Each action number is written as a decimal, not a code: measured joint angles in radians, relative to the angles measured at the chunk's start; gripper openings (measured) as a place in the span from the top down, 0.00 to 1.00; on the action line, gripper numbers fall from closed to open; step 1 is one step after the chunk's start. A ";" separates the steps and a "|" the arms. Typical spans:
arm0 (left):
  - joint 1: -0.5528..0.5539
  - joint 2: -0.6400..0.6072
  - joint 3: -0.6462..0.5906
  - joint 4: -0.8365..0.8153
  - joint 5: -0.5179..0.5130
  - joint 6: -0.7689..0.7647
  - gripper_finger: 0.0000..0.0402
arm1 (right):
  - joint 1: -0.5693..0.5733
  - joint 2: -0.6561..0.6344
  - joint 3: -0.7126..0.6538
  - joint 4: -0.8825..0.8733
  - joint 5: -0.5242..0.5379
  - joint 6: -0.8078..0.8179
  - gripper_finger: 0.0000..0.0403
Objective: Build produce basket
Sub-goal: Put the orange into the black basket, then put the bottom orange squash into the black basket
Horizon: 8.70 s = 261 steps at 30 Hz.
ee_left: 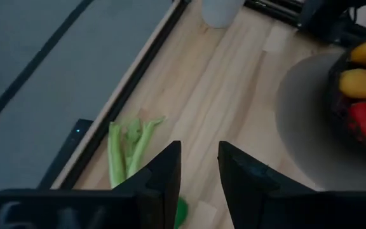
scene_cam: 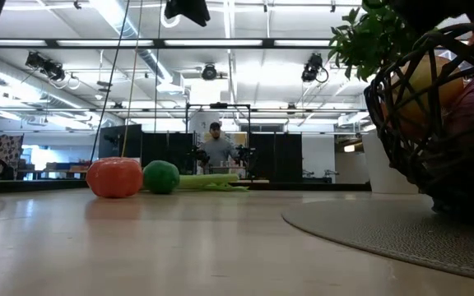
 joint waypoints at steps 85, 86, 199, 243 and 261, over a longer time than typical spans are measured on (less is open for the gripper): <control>-0.776 -0.388 -1.027 0.352 0.240 -0.756 0.43 | 0.063 -0.211 -0.016 0.076 0.462 -0.348 0.10; -0.806 -0.387 -1.026 0.380 0.239 -0.765 0.41 | 0.063 -0.211 -0.016 0.075 0.462 -0.358 0.10; -0.788 0.120 -0.610 1.102 -0.262 -0.026 0.16 | 0.078 -0.338 0.054 -0.264 0.082 -0.059 0.11; -0.620 0.114 -0.612 1.262 -0.245 0.043 0.16 | -0.110 -0.157 0.055 0.559 0.305 -0.054 0.07; -0.575 0.037 -0.610 1.100 -0.245 -0.095 0.12 | -0.116 -0.210 0.054 0.377 0.259 -0.086 0.41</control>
